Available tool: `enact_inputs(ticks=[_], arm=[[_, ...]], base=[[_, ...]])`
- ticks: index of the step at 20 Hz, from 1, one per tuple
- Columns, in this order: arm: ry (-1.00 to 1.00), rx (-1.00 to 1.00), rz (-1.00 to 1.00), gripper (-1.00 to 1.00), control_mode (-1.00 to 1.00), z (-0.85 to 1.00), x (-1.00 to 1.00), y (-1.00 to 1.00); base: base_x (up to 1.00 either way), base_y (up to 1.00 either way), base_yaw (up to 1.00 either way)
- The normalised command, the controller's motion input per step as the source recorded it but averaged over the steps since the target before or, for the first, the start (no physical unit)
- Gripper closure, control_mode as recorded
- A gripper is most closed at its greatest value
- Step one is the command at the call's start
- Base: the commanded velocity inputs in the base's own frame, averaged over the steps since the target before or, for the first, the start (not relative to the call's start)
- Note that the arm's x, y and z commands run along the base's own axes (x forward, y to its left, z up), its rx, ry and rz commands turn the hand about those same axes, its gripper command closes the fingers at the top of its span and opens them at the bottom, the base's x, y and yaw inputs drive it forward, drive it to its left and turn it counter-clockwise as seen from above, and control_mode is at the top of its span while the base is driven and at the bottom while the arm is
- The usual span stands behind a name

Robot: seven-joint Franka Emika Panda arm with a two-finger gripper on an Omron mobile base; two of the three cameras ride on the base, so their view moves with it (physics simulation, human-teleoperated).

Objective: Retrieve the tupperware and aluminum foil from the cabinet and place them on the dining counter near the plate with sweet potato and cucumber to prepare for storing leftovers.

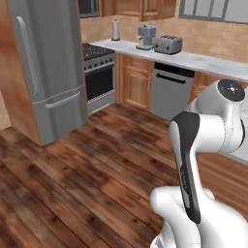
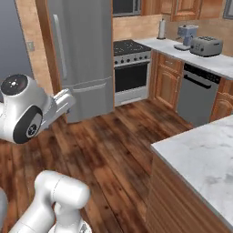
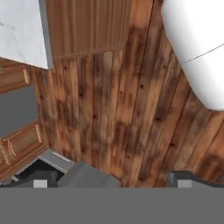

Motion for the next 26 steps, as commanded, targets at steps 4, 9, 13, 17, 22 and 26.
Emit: enact_inputs(ticks=[4, 9, 13, 17, 22, 26], arm=[[0.0, 0.0, 0.0, -1.0, 1.0, 0.0, 0.0, 0.0], [0.0, 0.0, 0.0, -1.0, 1.0, 0.0, 0.0, 0.0], [0.0, 0.0, 0.0, -1.0, 1.0, 0.0, 0.0, 0.0], [0.0, 0.0, 0.0, -1.0, 1.0, 0.0, 0.0, 0.0], [0.0, 0.0, 0.0, -1.0, 1.0, 0.0, 0.0, 0.0], [0.0, 0.0, 0.0, -1.0, 1.0, 0.0, 0.0, 0.0]], base=[[1.0, 0.57, -0.39], [1.0, 0.56, -0.36], [1.0, 0.46, -0.3], [1.0, 0.35, -0.24], [1.0, 0.21, -0.23], [1.0, 0.17, -0.24]])
